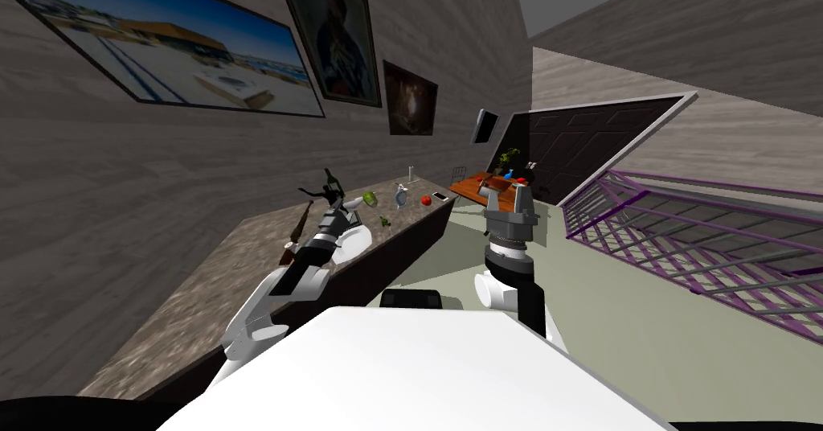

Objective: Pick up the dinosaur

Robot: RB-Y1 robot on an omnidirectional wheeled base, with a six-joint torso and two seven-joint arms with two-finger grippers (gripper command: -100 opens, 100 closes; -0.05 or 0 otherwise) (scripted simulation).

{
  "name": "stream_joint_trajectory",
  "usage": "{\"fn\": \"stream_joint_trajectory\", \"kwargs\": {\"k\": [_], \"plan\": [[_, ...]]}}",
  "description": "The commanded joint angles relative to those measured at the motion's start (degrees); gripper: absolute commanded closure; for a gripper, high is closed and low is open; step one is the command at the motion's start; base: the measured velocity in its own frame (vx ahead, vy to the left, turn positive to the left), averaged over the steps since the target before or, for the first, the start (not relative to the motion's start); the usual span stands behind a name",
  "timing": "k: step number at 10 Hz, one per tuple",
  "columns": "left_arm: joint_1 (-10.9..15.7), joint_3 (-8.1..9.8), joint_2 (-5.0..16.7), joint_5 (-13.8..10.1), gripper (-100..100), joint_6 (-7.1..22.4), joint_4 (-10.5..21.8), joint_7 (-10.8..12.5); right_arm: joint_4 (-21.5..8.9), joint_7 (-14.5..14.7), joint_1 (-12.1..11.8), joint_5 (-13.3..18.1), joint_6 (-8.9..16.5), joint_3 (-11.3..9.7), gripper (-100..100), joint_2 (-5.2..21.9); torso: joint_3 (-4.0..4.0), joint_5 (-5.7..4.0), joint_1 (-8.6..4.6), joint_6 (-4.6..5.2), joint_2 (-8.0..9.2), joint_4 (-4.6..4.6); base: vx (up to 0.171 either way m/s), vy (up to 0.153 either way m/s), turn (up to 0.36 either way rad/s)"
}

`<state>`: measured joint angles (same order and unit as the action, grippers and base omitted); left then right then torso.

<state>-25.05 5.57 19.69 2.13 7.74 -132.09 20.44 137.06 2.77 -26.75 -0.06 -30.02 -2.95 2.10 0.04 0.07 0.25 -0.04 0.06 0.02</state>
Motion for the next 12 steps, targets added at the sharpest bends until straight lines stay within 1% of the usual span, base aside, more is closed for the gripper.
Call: {"fn": "stream_joint_trajectory", "kwargs": {"k": [1,2,3,4,5,6,7,8,9,10,11,12], "plan": [[0.28,0.07,0.15,0.01,-100,1.60,-0.11,0.18,0.00,0.00,0.00,0.00,0.00,0.00,0,0.00,0.00,0.00,0.00,0.00,0.00,0.00,-0.014,0.018,0.021],[0.64,0.66,1.12,-0.10,-100,4.06,-0.15,1.41,0.00,0.00,0.00,0.00,0.00,0.00,0,0.00,-0.04,-0.02,-0.11,-0.01,-0.08,-0.02,-0.021,0.022,-0.205],[0.64,0.66,1.12,-0.10,-100,4.88,-0.15,1.41,0.00,0.00,0.01,0.00,0.00,-0.01,0,0.00,-0.05,-0.03,-0.12,0.04,-0.08,-0.02,-0.026,0.037,-0.124],[1.03,1.16,2.07,-0.25,-100,6.58,-0.17,2.56,0.00,0.00,0.00,0.00,0.00,0.00,0,0.00,-0.04,-0.02,-0.08,0.00,-0.07,-0.02,-0.044,0.050,-0.198],[1.03,1.16,2.07,-0.25,-100,8.14,-0.17,2.56,0.00,0.00,0.01,0.00,0.00,0.00,0,0.00,-0.02,-0.02,-0.02,0.03,-0.02,-0.01,-0.036,0.049,-0.115],[1.44,1.58,2.99,-0.45,-100,9.82,-0.17,3.61,0.00,0.00,0.00,0.00,0.00,0.00,0,0.00,-0.02,0.00,-0.02,-0.01,-0.03,-0.01,-0.028,0.048,-0.179],[1.44,1.58,2.99,-0.45,-100,11.35,-0.17,3.61,0.00,0.00,0.00,0.00,0.00,0.00,0,0.00,-0.03,-0.01,-0.02,0.02,-0.05,-0.01,-0.022,0.041,-0.105],[1.88,1.89,3.88,-0.71,-100,12.87,-0.16,4.55,0.00,0.00,0.00,0.00,0.00,0.00,0,0.00,-0.05,-0.01,-0.04,-0.01,-0.08,-0.02,-0.030,0.034,-0.239],[1.88,1.89,3.88,-0.71,-100,14.56,-0.16,4.55,0.00,0.00,0.00,0.00,0.00,0.00,0,0.00,-0.04,-0.02,-0.06,0.03,-0.07,-0.02,-0.028,0.037,-0.078],[2.35,2.10,4.71,-1.02,-100,16.21,-0.14,5.39,0.00,0.00,-0.01,0.00,0.00,0.00,0,0.00,-0.05,-0.01,-0.06,-0.02,-0.08,-0.02,-0.024,0.039,-0.179],[2.35,2.10,4.71,-1.02,-100,17.73,-0.14,5.39,0.00,0.00,0.00,0.00,0.00,0.00,0,0.00,-0.05,-0.01,-0.05,0.02,-0.09,-0.02,-0.018,0.032,-0.091],[2.84,2.21,5.49,-1.39,-100,19.50,-0.10,6.10,0.00,0.00,-0.01,0.00,0.00,0.00,0,0.00,-0.07,-0.01,-0.07,-0.02,-0.12,-0.03,-0.017,0.025,-0.160]]}}
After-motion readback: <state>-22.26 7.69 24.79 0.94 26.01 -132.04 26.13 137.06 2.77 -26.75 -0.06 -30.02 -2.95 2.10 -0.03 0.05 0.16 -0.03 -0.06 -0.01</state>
